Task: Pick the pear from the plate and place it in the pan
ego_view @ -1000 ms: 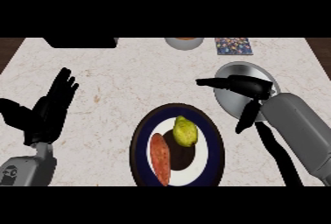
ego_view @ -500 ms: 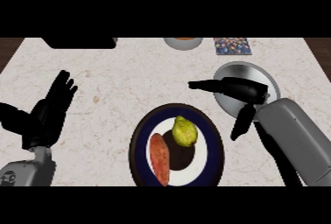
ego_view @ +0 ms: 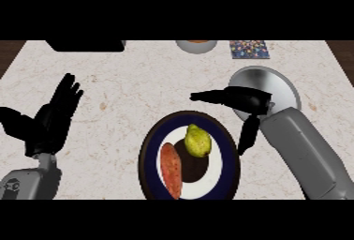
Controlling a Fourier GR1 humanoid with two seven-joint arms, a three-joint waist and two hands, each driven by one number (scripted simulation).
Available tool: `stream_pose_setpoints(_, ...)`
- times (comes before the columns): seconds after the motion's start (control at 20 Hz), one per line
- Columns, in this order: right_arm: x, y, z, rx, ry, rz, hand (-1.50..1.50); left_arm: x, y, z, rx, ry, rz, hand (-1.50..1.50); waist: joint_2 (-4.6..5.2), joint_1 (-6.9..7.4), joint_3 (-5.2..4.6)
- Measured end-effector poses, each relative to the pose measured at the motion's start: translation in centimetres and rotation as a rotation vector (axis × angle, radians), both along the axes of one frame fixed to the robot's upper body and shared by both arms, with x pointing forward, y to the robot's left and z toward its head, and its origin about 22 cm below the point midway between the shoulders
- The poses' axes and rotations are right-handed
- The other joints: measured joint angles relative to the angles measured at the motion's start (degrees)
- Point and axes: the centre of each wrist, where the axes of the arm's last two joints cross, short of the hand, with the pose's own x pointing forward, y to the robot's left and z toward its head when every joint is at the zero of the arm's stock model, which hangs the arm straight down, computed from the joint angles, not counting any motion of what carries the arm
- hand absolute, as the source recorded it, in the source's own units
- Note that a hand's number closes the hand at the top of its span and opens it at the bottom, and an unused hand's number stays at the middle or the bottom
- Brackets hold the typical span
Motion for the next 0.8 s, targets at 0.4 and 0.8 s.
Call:
stream_pose_setpoints(0.4, 0.2, 1.7, -2.2, -0.015, 0.024, 0.003, -1.5, -0.1, 0.0, 0.4, -0.005, 0.005, 0.0, 0.0, 0.05, 0.18, 0.01)
stream_pose_setpoints(0.8, -0.2, 3.5, -4.3, -0.025, 0.029, 0.016, -1.5, -0.2, -0.5, 0.6, -0.008, 0.006, 0.003, 0.0, 0.05, 0.14, 0.01)
